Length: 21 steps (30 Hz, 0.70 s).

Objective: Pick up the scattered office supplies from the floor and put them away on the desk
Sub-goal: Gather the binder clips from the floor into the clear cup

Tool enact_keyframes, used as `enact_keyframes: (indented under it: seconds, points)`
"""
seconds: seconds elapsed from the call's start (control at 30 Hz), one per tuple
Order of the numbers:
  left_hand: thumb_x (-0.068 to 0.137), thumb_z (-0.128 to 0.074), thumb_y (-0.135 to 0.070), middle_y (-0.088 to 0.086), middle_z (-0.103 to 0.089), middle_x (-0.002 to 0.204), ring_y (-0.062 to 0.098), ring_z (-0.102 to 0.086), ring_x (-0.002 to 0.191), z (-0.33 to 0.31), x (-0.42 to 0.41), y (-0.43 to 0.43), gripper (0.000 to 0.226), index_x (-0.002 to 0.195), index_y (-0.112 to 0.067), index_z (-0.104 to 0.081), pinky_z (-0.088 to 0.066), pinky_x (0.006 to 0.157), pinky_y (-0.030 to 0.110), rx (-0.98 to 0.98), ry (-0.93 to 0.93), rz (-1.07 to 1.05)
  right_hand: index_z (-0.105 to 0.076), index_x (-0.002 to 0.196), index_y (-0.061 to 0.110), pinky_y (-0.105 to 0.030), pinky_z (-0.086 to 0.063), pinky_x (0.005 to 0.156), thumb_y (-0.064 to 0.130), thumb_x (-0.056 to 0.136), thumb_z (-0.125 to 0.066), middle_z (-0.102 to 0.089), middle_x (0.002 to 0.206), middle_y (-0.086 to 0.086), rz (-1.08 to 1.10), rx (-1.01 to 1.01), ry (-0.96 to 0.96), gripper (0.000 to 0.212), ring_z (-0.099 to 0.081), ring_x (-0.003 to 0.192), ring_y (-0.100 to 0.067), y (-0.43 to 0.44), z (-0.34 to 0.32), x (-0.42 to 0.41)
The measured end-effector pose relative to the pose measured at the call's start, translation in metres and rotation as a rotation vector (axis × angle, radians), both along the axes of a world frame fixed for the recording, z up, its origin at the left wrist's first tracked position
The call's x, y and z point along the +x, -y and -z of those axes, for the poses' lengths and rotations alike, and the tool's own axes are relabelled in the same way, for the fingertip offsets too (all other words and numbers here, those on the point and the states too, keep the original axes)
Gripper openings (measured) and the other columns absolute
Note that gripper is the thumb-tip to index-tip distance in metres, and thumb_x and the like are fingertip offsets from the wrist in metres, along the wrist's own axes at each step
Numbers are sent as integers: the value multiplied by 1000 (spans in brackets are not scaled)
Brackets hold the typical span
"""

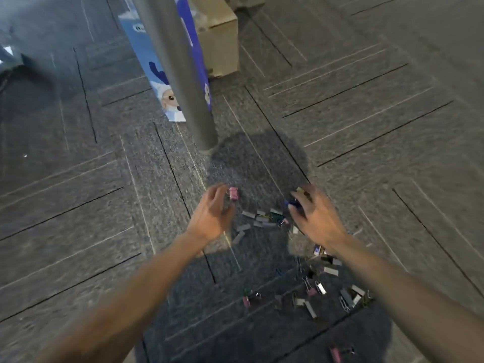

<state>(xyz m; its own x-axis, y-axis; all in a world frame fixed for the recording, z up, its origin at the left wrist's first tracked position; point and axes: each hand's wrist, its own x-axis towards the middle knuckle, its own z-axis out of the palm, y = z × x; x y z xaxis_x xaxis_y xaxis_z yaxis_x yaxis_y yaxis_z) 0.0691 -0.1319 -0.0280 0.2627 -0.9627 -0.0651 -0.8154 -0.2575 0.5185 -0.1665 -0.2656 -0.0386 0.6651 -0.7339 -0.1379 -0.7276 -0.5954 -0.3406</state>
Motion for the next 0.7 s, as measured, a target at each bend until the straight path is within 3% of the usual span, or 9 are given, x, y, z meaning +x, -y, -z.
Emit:
enact_keyframes:
  seconds: [0.1,0.17,0.27,0.4,0.47,0.53,0.6,0.7]
  points:
    - [94,-51,-37,10,-26,152,28,-26,139,23,5,25,66,147,-12,-23,-29,112,45,103,18,-71,-30,150,26,-54,-15,117,59,97,-31,-20,157,-15,13,9,-136,63,-11,147,-37,8,20,3]
    - [93,-50,-41,8,-31,151,25,-34,136,32,1,27,64,146,-13,-28,-32,109,45,80,61,-26,-24,152,29,-51,-5,118,64,95,-28,-12,161,-10,24,31,-165,67,-2,148,-32,6,22,6]
    - [91,-58,-34,6,-40,142,17,-54,116,27,-13,11,53,137,-12,-43,-46,98,37,-11,7,89,-40,145,21,-51,-17,117,68,90,-23,-29,155,-12,-40,-23,-132,74,-21,144,-31,-11,20,7]
    - [91,-59,-32,-2,-56,126,-2,-49,108,21,-20,-15,48,134,-16,-44,-45,93,15,-122,-16,225,-46,138,15,-50,-38,104,64,90,-32,-48,138,-9,-237,-63,-52,71,-45,129,-28,-38,19,4]
    - [93,-57,-33,-5,-62,115,-10,-51,102,20,-19,-23,46,132,-12,-46,-42,87,3,-224,-61,248,-43,140,15,-50,-43,100,64,88,-36,-49,136,-7,-285,-68,-13,72,-47,126,-26,-43,17,3]
    - [94,-55,-38,-2,-61,120,-4,-53,111,25,-14,-32,50,132,-7,-48,-43,93,10,-304,-28,237,-29,149,20,-55,-32,110,70,86,-34,-34,150,-10,-306,-16,-74,80,-32,138,-28,-44,16,5]
    - [93,-53,-46,8,-52,135,15,-47,128,40,-7,-43,61,137,-4,-44,-41,105,32,-271,94,170,-6,154,29,-56,-8,118,77,85,-29,-3,161,-7,-307,26,-184,87,-3,148,-27,-44,18,8]
    - [90,-39,-62,12,-25,153,25,-17,144,54,-7,-61,78,146,-8,-29,-19,116,47,-54,202,45,5,153,29,-52,3,119,76,89,-19,13,161,-5,-351,27,-280,83,17,147,-23,-55,20,11]
